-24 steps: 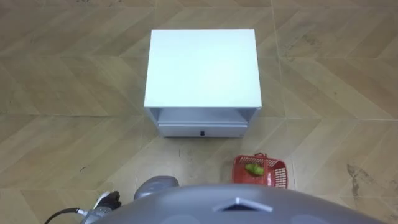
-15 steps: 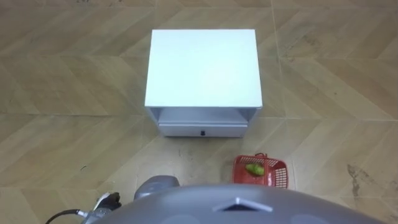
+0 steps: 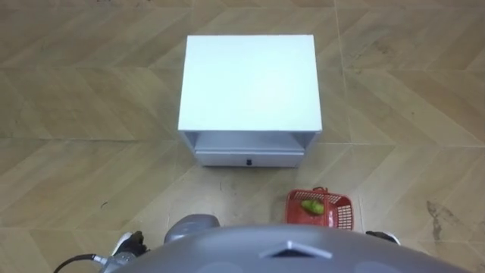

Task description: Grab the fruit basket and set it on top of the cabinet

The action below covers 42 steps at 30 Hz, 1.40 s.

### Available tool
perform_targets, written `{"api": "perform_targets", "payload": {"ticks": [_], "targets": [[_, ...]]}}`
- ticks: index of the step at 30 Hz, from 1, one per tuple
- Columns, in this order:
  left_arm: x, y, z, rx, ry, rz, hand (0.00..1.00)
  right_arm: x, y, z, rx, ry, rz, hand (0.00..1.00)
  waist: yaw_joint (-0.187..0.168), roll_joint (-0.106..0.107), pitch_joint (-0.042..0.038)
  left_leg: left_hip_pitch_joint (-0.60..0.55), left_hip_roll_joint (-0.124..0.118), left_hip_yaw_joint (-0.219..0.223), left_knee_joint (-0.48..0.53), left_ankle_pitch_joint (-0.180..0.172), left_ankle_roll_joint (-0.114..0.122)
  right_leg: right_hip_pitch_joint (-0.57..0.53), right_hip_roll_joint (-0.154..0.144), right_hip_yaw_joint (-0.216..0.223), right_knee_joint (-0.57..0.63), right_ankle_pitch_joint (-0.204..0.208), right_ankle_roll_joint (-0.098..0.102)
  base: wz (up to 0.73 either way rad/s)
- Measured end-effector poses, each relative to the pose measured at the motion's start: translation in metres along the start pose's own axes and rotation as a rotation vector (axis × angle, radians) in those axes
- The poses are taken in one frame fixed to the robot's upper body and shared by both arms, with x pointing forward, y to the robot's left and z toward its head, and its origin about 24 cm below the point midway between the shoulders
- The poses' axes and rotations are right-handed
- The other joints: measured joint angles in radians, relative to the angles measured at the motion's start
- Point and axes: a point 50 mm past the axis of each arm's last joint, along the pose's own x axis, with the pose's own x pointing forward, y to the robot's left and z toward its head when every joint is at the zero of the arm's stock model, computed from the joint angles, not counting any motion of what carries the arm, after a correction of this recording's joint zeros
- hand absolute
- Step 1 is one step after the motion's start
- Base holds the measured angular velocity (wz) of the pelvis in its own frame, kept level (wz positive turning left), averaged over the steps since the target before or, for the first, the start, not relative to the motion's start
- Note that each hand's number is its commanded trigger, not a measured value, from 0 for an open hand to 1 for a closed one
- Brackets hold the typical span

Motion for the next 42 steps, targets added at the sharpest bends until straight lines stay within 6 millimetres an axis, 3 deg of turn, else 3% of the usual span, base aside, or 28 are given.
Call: {"api": "perform_targets", "payload": {"ticks": [10, 16, 22, 23, 24, 25, 26, 27, 28, 31, 32, 34, 35, 36, 37, 38, 39, 42], "targets": [[-0.001, -0.003, -0.006, -0.002, 0.001, -0.004, 0.0, 0.0, 0.001, -0.006, 0.006, 0.012, 0.0, 0.0, 0.005, 0.005, 0.0016, -0.009, -0.002, 0.005, 0.028, -0.017, 0.007, -0.007, -0.008, -0.002, 0.013, -0.007, 0.005, 0.0], [0.0, 0.002, 0.001, -0.006, -0.022, 0.006, 0.0, 0.0, -0.002, -0.005, 0.02, 0.011, -0.015, 0.0, 0.002, 0.015, 0.0001, -0.053, -0.002, 0.022, 0.078, -0.049, 0.034, -0.061, -0.03, -0.002, 0.084, -0.023, 0.025, -0.04], [0.002, 0.015, 0.004, -0.04, -0.032, 0.033, 0.0, 0.001, -0.009, 0.015, 0.035, -0.031, -0.031, 0.0, 0.006, 0.023, -0.003, -0.107, -0.001, 0.072, 0.095, -0.054, 0.07, -0.183, -0.055, 0.022, 0.206, -0.009, 0.033, -0.21], [0.002, 0.017, 0.002, -0.055, -0.028, 0.037, 0.0, 0.0, -0.011, 0.022, 0.038, -0.051, -0.037, 0.0, 0.005, 0.034, -0.0098, -0.129, 0.0, 0.088, 0.093, -0.052, 0.082, -0.204, -0.067, 0.021, 0.227, -0.011, 0.037, -0.11], [0.003, 0.02, 0.001, -0.068, -0.024, 0.041, 0.0, 0.0, -0.013, 0.029, 0.05, -0.072, -0.042, 0.0, 0.0, 0.027, -0.0032, -0.138, -0.002, 0.098, 0.103, -0.054, 0.097, -0.235, -0.092, 0.006, 0.346, -0.025, 0.036, 0.0], [0.003, 0.021, 0.0, -0.07, -0.023, 0.043, 0.0, 0.0, -0.012, 0.026, 0.05, -0.066, -0.04, 0.0, 0.002, 0.02, -0.0021, -0.138, -0.006, 0.108, 0.108, -0.057, 0.102, -0.246, -0.107, 0.005, 0.427, -0.027, 0.035, 0.31], [0.003, 0.025, -0.001, -0.078, -0.026, 0.051, 0.0, 0.0, -0.011, 0.023, 0.057, -0.058, -0.036, 0.0, 0.006, 0.005, 0.0, -0.142, -0.013, 0.133, 0.119, -0.063, 0.112, -0.251, -0.135, 0.013, 0.589, -0.022, 0.03, 0.25], [0.003, 0.027, -0.001, -0.086, -0.03, 0.057, 0.0, 0.0, -0.013, 0.028, 0.089, -0.072, -0.035, 0.0, 0.02, -0.015, -0.0076, -0.166, -0.021, 0.143, 0.13, -0.065, 0.116, -0.25, -0.15, 0.038, 0.707, -0.009, 0.027, 0.13], [0.003, 0.028, 0.0, -0.092, -0.033, 0.059, 0.0, 0.0, -0.015, 0.032, 0.107, -0.086, -0.037, 0.0, 0.027, -0.019, -0.0111, -0.188, -0.021, 0.145, 0.145, -0.067, 0.118, -0.247, -0.154, 0.046, 0.745, 0.002, 0.021, -0.06], [0.004, 0.041, 0.015, -0.131, -0.076, 0.086, 0.0, -0.004, -0.027, 0.075, 0.176, -0.208, -0.052, 0.0, 0.051, -0.04, -0.0128, -0.338, -0.007, 0.149, 0.241, -0.069, 0.122, -0.223, -0.17, 0.05, 0.777, 0.049, 0.025, -0.05], [0.005, 0.047, 0.023, -0.154, -0.093, 0.097, 0.0, -0.007, -0.032, 0.091, 0.205, -0.251, -0.054, 0.0, 0.051, -0.042, -0.0072, -0.405, 0.0, 0.147, 0.286, -0.07, 0.124, -0.214, -0.168, 0.052, 0.759, 0.054, 0.031, 0.12], [0.005, 0.057, 0.04, -0.174, -0.125, 0.127, 0.0, -0.011, -0.038, 0.115, 0.242, -0.313, -0.063, 0.0, 0.053, -0.047, -0.0061, -0.52, 0.0, 0.142, 0.377, -0.075, 0.13, -0.195, -0.167, 0.056, 0.701, 0.067, 0.042, 0.26], [0.004, 0.065, 0.053, -0.186, -0.152, 0.157, 0.0, -0.015, -0.042, 0.129, 0.25, -0.357, -0.074, 0.0, 0.055, -0.054, -0.0011, -0.6, -0.002, 0.141, 0.45, -0.084, 0.13, -0.188, -0.169, 0.055, 0.659, 0.066, 0.043, 0.33], [0.003, 0.072, 0.066, -0.217, -0.182, 0.188, 0.0, -0.02, -0.047, 0.145, 0.263, -0.401, -0.089, 0.0, 0.057, -0.054, 0.0106, -0.684, 0.001, 0.137, 0.54, -0.097, 0.13, -0.197, -0.168, 0.053, 0.655, -0.021, 0.068, 0.33], [0.002, 0.074, 0.073, -0.234, -0.197, 0.199, 0.0, -0.023, -0.05, 0.151, 0.269, -0.419, -0.097, 0.0, 0.057, -0.052, 0.0132, -0.72, 0.001, 0.132, 0.583, -0.104, 0.128, -0.209, -0.168, 0.05, 0.678, -0.081, 0.075, 0.31], [0.001, 0.077, 0.08, -0.245, -0.219, 0.219, 0.0, -0.024, -0.05, 0.156, 0.275, -0.434, -0.109, 0.0, 0.059, -0.053, 0.015, -0.782, 0.0, 0.126, 0.658, -0.117, 0.124, -0.251, -0.172, 0.04, 0.762, -0.166, 0.056, 0.26], [0.0, 0.079, 0.087, -0.238, -0.242, 0.234, 0.0, -0.025, -0.051, 0.157, 0.288, -0.434, -0.116, 0.0, 0.07, -0.054, 0.0177, -0.829, -0.001, 0.12, 0.73, -0.139, 0.115, -0.301, -0.175, 0.054, 0.882, -0.21, 0.048, 0.23], [0.001, 0.076, 0.087, -0.228, -0.231, 0.24, 0.0, -0.027, -0.059, 0.161, 0.333, -0.445, -0.155, 0.0, 0.077, -0.06, 0.0265, -0.937, -0.003, 0.121, 0.913, -0.197, 0.129, -0.406, -0.206, 0.08, 1.175, -0.263, 0.048, 0.25]]}}
